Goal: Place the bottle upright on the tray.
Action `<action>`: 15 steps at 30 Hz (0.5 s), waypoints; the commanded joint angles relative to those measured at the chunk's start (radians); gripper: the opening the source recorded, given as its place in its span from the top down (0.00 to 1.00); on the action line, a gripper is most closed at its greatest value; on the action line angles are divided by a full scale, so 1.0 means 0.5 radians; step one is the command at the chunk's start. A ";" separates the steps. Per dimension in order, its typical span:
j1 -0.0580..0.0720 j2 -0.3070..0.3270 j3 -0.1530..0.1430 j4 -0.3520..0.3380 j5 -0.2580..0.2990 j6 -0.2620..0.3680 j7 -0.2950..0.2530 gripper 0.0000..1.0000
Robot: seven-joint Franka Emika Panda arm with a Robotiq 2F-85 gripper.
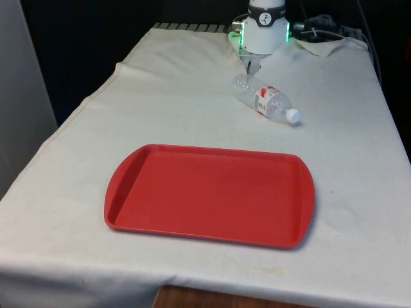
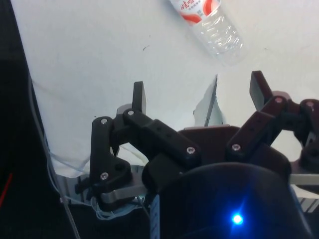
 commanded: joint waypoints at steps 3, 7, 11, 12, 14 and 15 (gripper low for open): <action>0.002 -0.034 0.016 -0.038 -0.008 0.024 0.026 0.00; 0.002 -0.066 0.040 -0.078 -0.008 0.032 0.036 0.00; 0.000 -0.068 0.052 -0.094 -0.012 0.040 0.040 0.00; 0.000 -0.064 0.058 -0.096 -0.014 0.044 0.044 0.00; 0.000 -0.050 0.076 -0.096 -0.020 0.044 0.048 0.00; 0.000 -0.044 0.082 -0.096 -0.024 0.044 0.048 0.00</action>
